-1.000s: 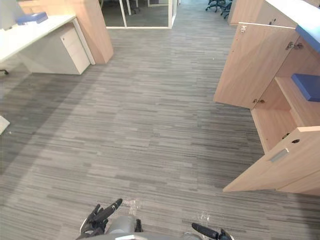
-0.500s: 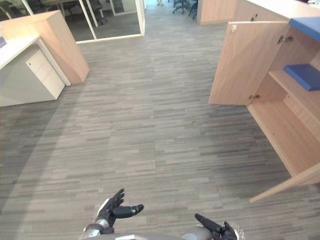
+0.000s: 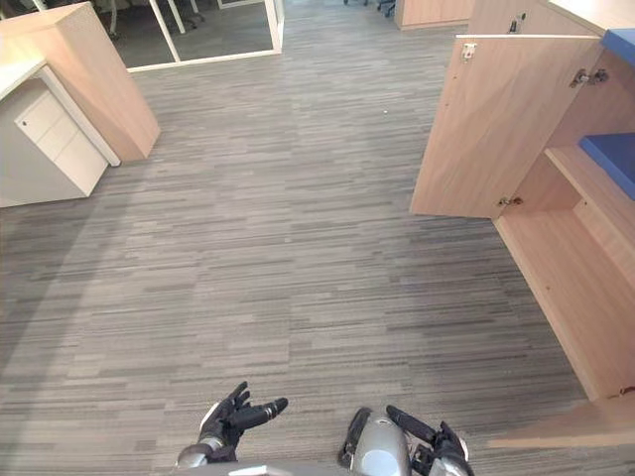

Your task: Walk over to the cabinet, pick up the folder, carry it to the office cabinet, place the folder inside the office cabinet, then close the office cabinet door

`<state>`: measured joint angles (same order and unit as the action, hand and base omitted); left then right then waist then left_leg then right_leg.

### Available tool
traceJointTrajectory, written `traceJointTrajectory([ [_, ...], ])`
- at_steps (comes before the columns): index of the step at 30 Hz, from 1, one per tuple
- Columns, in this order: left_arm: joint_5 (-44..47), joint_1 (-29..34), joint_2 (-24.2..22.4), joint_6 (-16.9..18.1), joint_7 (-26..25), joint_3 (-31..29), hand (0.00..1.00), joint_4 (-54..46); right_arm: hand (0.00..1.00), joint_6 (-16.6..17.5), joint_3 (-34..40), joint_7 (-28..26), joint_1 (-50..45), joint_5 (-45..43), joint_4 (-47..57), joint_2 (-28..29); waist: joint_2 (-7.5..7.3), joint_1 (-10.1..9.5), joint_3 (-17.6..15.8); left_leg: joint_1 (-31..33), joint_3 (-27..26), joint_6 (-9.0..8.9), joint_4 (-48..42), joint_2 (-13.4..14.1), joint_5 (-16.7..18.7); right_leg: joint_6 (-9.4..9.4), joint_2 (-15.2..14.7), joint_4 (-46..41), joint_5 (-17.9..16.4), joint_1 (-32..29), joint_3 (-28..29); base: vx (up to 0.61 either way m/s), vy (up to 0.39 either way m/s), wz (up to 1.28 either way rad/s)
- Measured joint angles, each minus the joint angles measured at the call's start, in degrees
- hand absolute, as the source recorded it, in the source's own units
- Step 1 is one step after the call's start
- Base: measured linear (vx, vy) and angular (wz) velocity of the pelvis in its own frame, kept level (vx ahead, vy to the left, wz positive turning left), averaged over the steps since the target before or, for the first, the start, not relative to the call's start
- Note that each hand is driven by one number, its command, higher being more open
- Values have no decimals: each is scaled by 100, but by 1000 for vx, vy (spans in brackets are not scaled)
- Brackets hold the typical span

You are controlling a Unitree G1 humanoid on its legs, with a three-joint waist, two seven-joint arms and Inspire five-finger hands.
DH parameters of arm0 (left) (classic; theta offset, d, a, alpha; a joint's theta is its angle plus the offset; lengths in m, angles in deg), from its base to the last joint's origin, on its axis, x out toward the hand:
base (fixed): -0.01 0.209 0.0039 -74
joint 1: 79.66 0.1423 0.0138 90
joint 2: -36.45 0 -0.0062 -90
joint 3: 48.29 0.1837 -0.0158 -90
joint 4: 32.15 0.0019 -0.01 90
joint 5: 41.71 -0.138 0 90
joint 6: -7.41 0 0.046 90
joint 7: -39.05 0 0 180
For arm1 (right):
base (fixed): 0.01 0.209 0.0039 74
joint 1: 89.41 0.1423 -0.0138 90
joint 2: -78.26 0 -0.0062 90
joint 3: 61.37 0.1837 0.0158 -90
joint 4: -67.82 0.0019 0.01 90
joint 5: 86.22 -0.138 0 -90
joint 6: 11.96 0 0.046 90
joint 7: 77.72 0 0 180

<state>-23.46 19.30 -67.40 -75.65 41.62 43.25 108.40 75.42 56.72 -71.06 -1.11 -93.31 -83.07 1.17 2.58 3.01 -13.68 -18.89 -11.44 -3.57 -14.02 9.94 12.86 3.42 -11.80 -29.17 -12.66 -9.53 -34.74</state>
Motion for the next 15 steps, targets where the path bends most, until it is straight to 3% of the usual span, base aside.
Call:
traceJointTrajectory([
  [1,37,-24,17,-2,-43,-215,100,188,100,-5,65,5,-104,-89,-23,25,29,6,22,430,150,-166,-1228,254,-68,16,218,274,-66,316,-135,336,-337,-5],
  [3,169,62,-29,20,-156,-667,100,366,100,-13,196,5,-259,-207,-68,22,161,-42,106,1283,378,-469,-3494,586,-904,-6,769,1024,-93,943,-393,301,-225,-29],
  [4,214,120,-14,20,-161,-774,100,366,100,-23,215,9,-267,-207,-111,21,163,-77,117,1478,357,-476,-4058,650,-997,-6,932,1237,-92,1123,-396,348,-144,-58],
  [5,388,163,55,-32,-156,-1033,100,362,100,-60,217,14,-264,-204,-297,23,91,-171,118,1866,59,-326,-5143,771,-831,-27,1204,1557,85,1427,-228,344,-146,-67],
  [6,387,175,115,-49,-158,-1149,100,388,100,-90,217,15,-214,-204,-477,3,20,-227,90,1992,-144,-205,-5469,834,-631,62,1336,1674,104,1593,-98,351,-143,-74],
  [8,372,317,190,-86,-184,-1167,100,472,100,-136,210,15,-107,-201,-756,-114,-35,-325,65,2287,-261,-99,-5356,778,-279,82,1548,1968,121,1887,269,299,-76,-95],
  [10,545,478,124,-101,-189,-1342,100,444,100,-153,205,14,-52,-201,-773,-133,-104,-357,26,2662,-13,-99,-4389,466,116,91,1573,2139,161,2047,632,272,-22,-110],
  [12,572,588,-55,-65,-249,-1438,100,81,100,-160,231,21,97,-201,-855,-149,-112,-493,-45,2788,1116,-225,-2112,-155,201,42,1524,2237,175,2254,1216,229,53,-133],
  [14,583,582,-148,-73,-352,-1603,100,55,100,-99,221,22,76,-201,-629,-2,-99,-510,-41,2813,1916,-273,-893,-343,90,-64,1476,2248,54,2339,1564,252,122,-110],
  [15,598,594,-206,-58,-417,-1680,100,28,100,-86,231,33,27,-208,-538,40,-93,-514,-43,2841,2063,-283,-685,-361,29,-129,1456,2240,-6,2391,1658,305,131,-89],
])
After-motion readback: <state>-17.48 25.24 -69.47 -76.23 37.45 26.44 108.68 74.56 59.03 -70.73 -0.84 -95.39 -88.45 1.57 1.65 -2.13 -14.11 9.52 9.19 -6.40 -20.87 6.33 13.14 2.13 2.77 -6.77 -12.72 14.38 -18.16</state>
